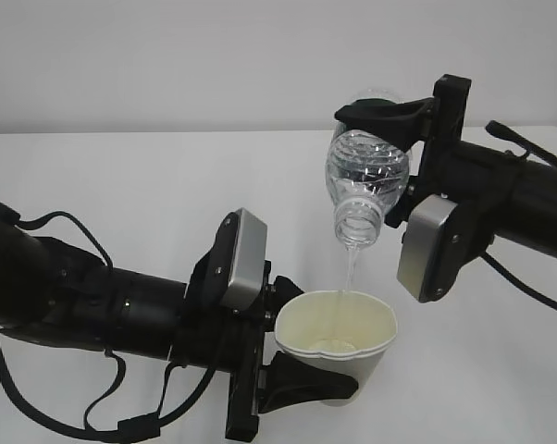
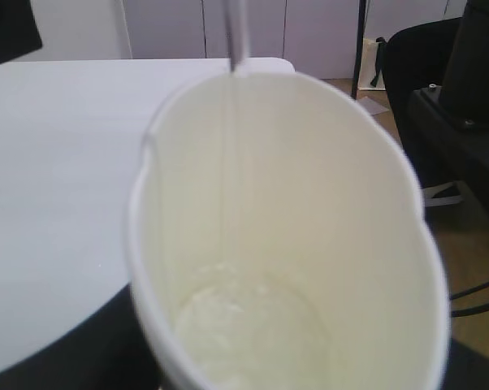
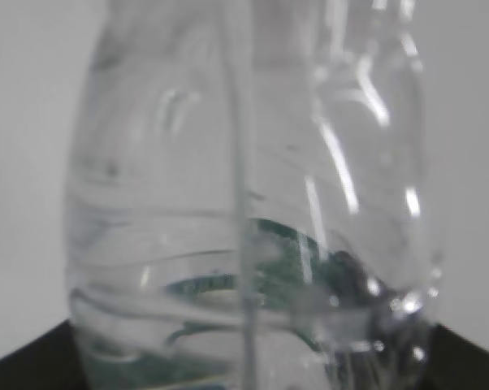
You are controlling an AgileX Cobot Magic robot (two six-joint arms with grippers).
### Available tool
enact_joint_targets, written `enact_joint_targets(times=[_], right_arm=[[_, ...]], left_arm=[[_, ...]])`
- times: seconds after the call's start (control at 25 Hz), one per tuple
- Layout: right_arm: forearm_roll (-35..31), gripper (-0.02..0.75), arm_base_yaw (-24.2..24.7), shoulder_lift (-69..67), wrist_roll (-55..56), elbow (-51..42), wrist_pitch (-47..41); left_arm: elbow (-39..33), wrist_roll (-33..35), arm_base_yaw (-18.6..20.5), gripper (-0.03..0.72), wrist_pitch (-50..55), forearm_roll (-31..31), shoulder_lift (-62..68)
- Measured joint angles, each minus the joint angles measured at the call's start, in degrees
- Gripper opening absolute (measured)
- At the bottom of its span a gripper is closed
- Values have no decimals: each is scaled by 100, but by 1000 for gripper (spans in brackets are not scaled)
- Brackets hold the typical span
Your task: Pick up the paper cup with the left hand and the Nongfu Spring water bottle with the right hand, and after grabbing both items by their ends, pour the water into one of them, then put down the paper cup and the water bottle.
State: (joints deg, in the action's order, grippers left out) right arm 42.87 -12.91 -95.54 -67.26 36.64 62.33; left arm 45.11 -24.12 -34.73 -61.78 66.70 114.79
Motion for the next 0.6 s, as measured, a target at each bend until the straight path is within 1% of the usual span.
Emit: enact_joint_targets(times=[0.6], right_arm=[[0,464,0,0,0,0,10]], left_arm=[[0,0,0,419,0,0,0]])
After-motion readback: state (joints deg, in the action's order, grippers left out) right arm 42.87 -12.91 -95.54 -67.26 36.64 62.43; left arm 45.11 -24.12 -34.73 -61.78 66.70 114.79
